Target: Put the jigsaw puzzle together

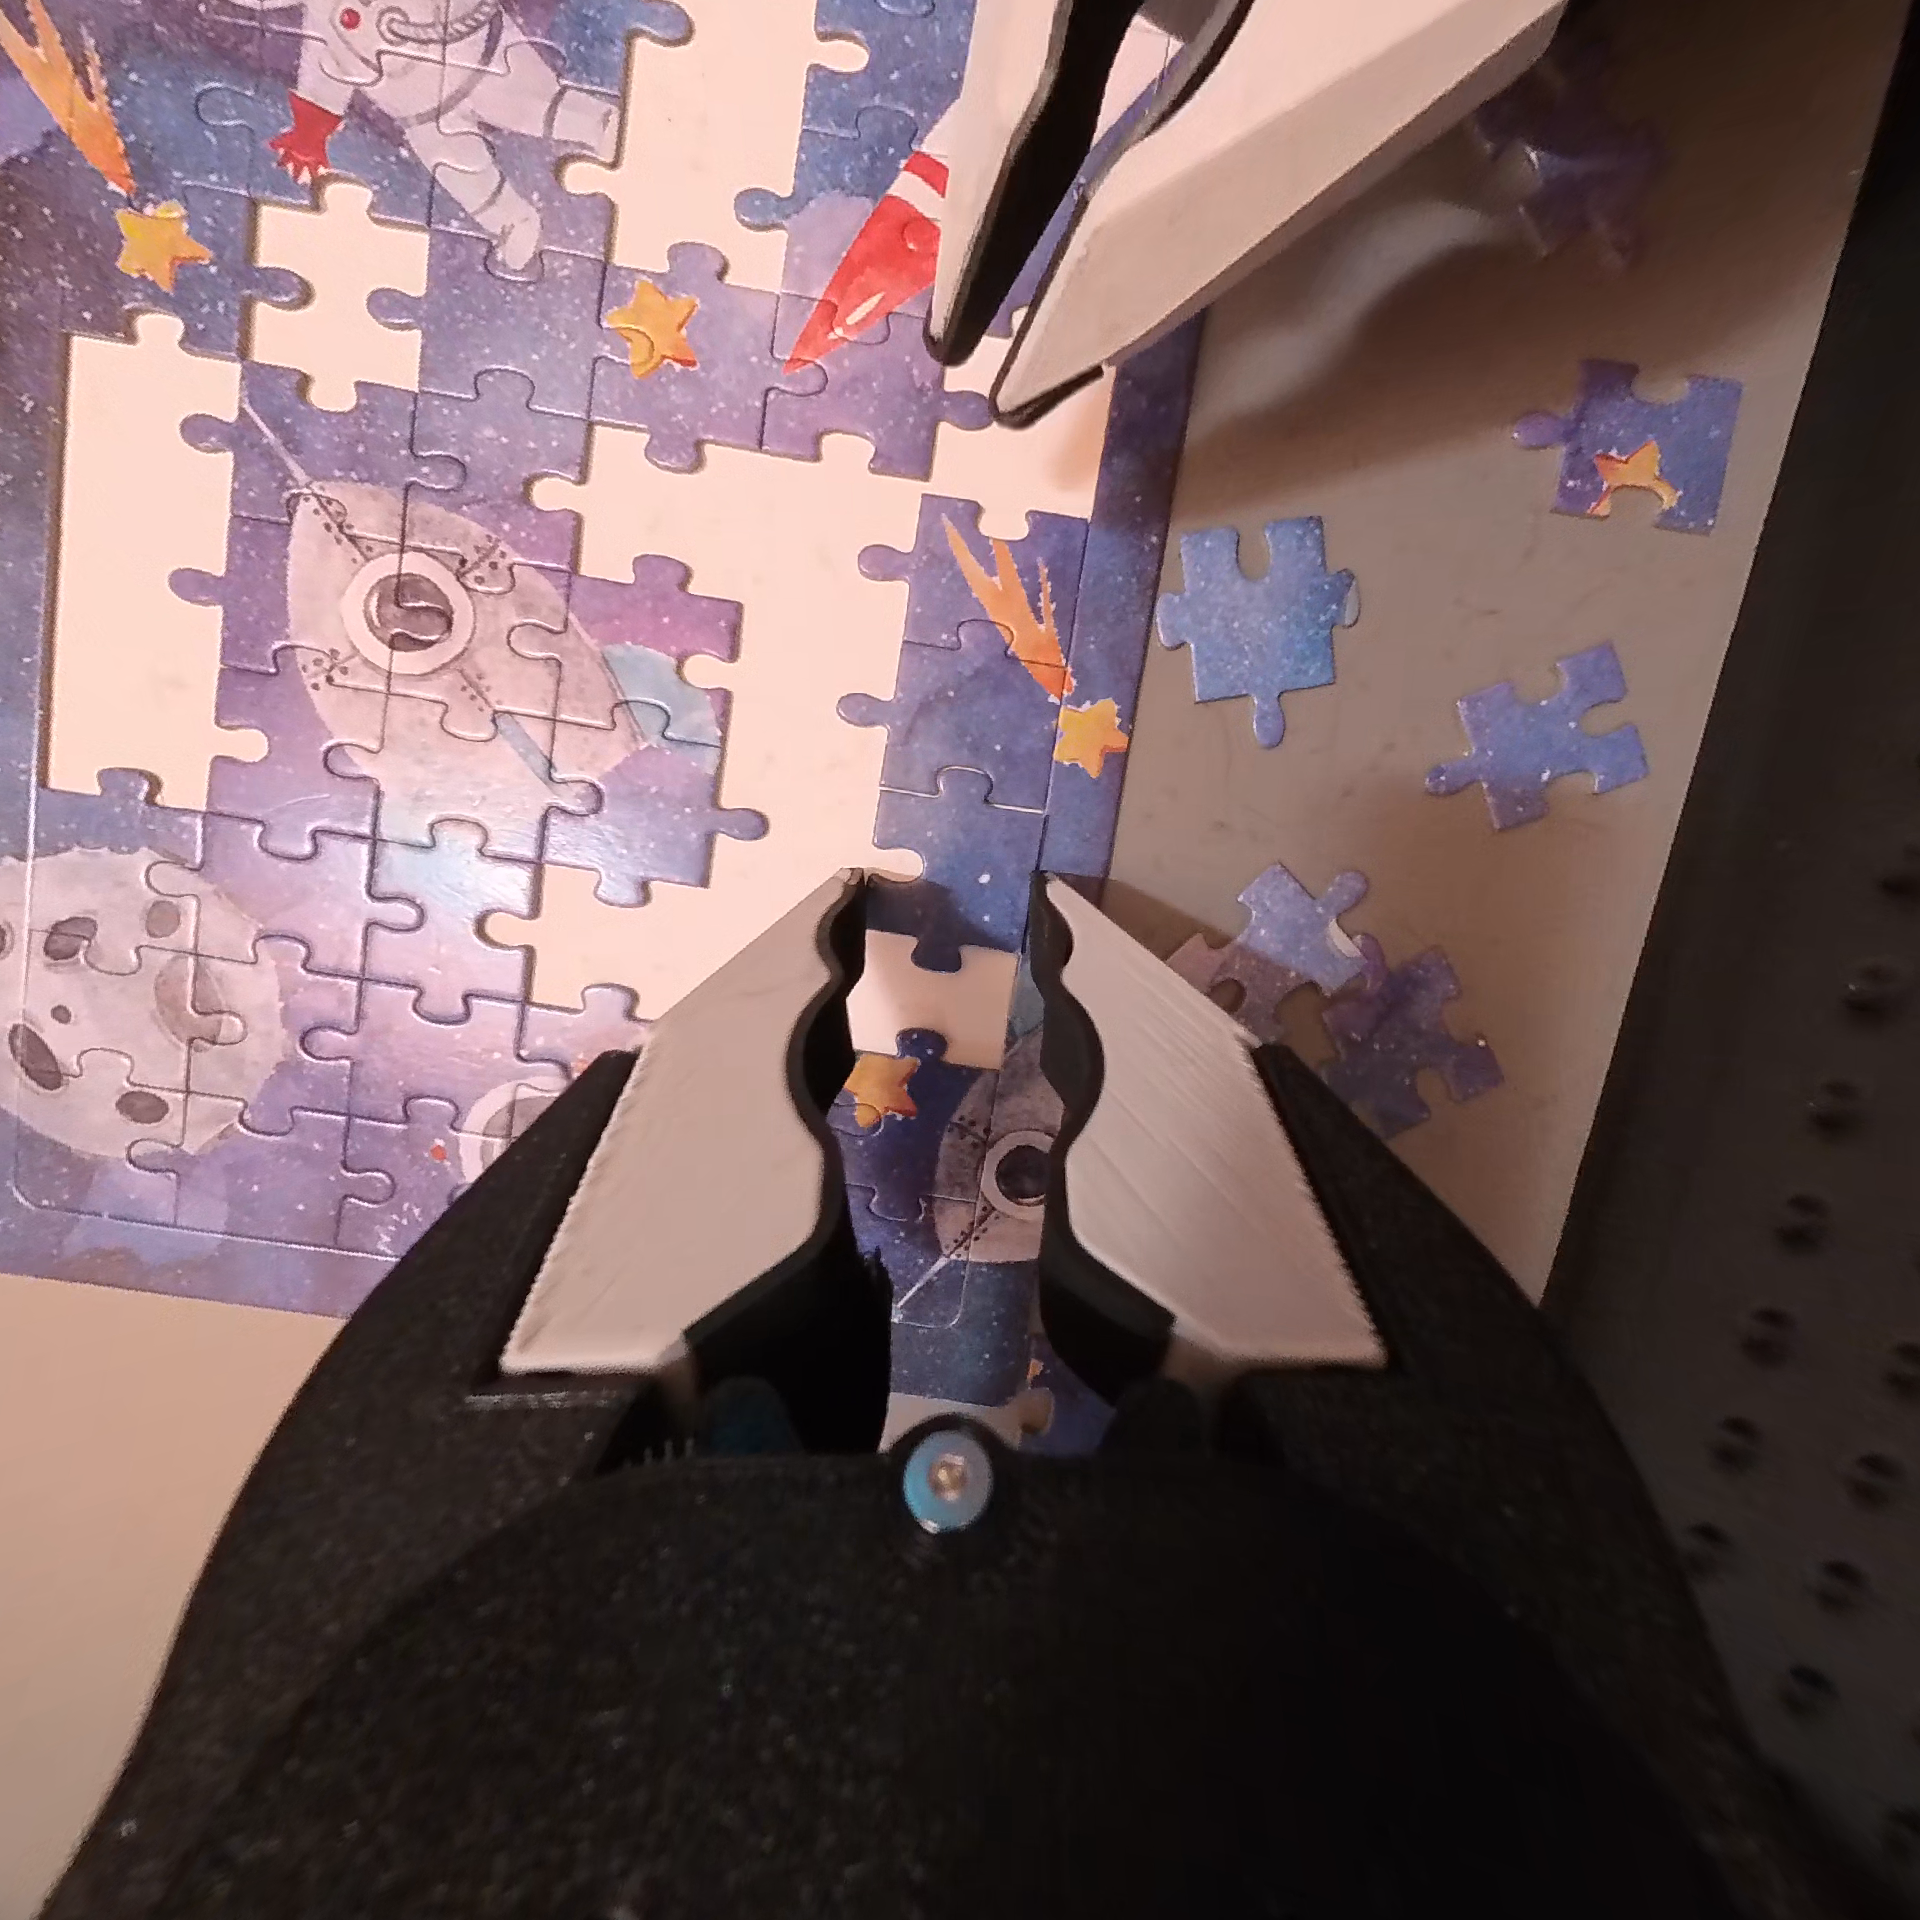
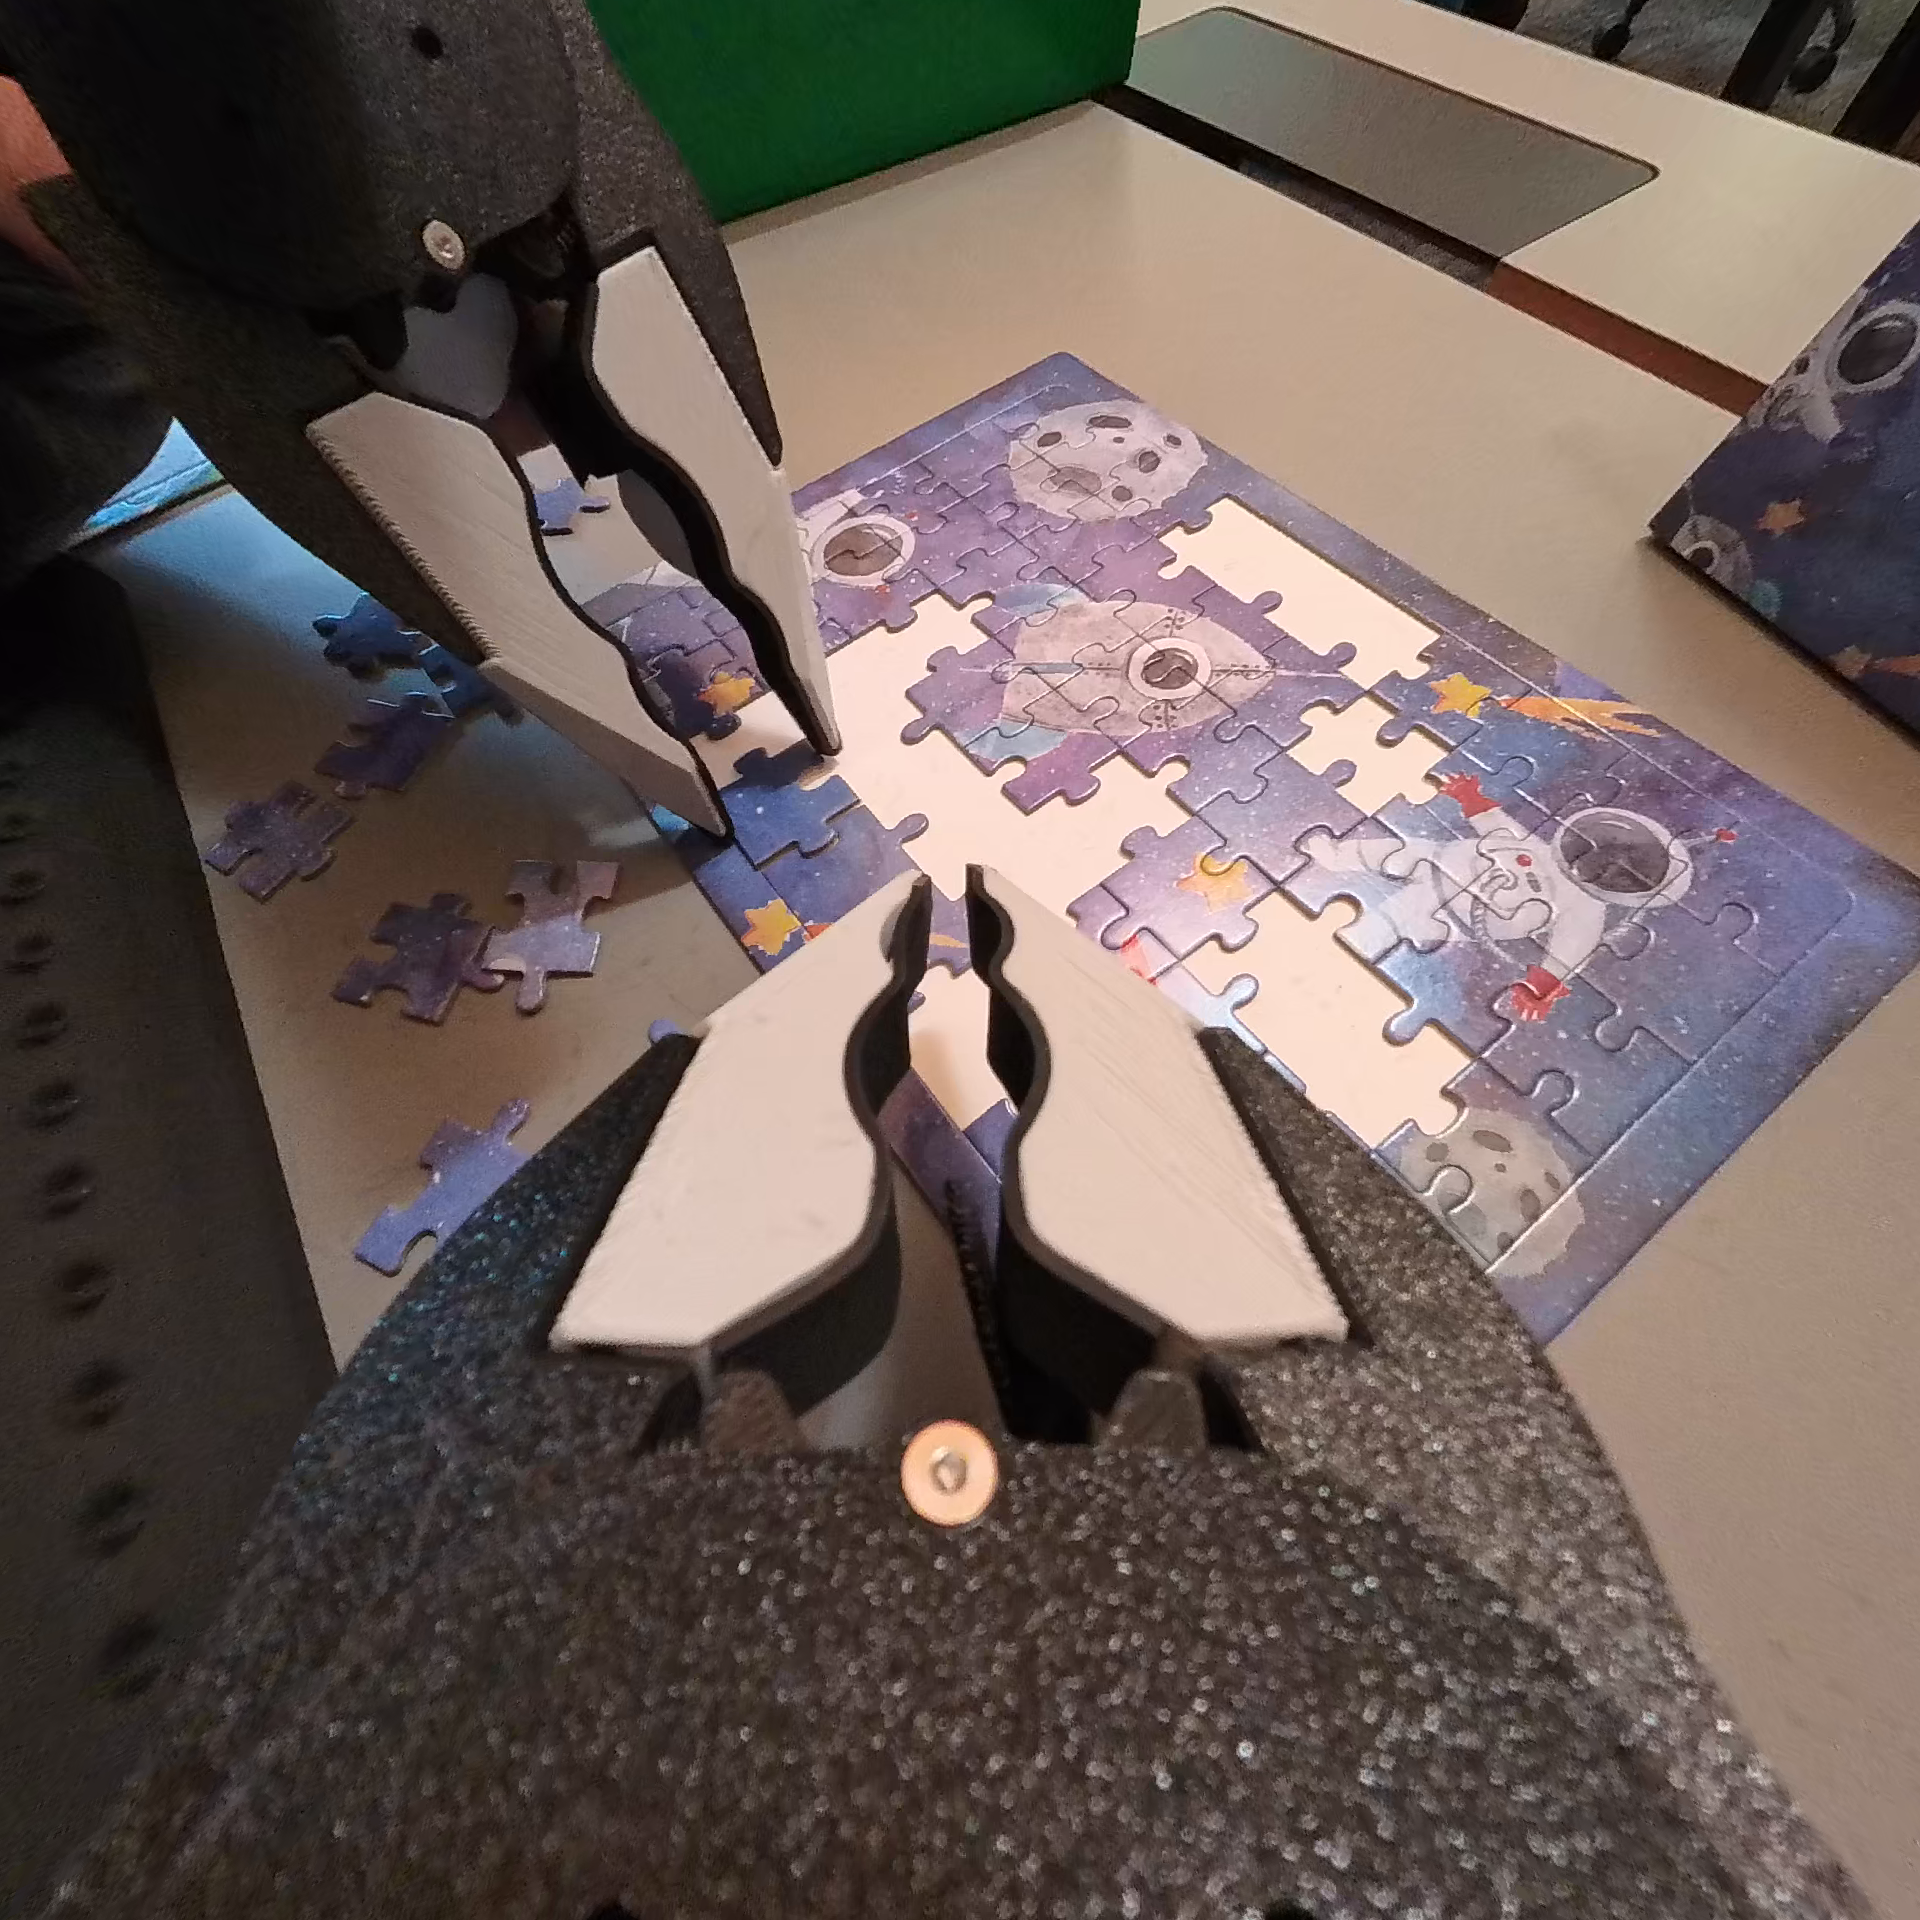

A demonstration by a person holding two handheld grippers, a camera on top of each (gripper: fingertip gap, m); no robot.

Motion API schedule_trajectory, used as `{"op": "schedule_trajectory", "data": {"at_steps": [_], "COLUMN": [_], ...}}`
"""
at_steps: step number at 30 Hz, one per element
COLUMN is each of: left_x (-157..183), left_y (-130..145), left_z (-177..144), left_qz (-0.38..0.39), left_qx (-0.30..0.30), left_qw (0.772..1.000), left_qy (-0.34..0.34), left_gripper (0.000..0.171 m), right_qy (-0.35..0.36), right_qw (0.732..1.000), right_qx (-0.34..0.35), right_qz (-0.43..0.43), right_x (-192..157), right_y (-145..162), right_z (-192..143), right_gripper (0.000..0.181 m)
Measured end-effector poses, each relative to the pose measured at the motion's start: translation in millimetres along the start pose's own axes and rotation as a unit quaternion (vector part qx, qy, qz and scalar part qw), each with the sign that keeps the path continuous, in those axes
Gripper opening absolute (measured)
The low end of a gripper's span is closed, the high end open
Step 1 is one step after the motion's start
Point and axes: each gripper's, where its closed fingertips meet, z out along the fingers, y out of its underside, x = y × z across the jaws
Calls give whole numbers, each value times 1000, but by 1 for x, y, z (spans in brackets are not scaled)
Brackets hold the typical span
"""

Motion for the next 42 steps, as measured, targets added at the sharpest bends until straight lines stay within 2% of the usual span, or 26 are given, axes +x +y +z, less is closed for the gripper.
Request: {"op": "schedule_trajectory", "data": {"at_steps": [15, 23, 25, 28, 30, 32, 34, 42], "left_x": [0, 1, 1, 0, 5, 1, 5, 7], "left_y": [0, 1, -7, -18, -17, -9, -6, -7], "left_z": [0, -2, -9, -15, -10, -3, 3, 3], "left_qz": [-5, -23, -39, -96, -114, -110, -117, -135], "left_qx": [-5, 1, 30, 75, 76, 58, 49, 44], "left_qw": [1000, 1000, 999, 992, 990, 992, 992, 990], "left_qy": [2, 0, 1, 12, 25, -2, 6, -6], "left_gripper": [31, 38, 32, 2, 1, 0, 0, 0], "right_qy": [-2, -2, -2, -2, -2, -3, -3, -3], "right_qw": [1000, 1000, 1000, 1000, 1000, 1000, 1000, 1000], "right_qx": [-2, -1, -1, -1, -2, -1, -2, -6], "right_qz": [-1, 0, 0, 0, 0, -1, -1, -3], "right_x": [-1, -1, -1, -1, -1, -1, -2, -2], "right_y": [1, 0, 1, 0, 1, 0, 1, 2], "right_z": [0, 0, 0, 0, 0, 0, 0, 1], "right_gripper": [6, 6, 6, 6, 7, 6, 7, 7]}}
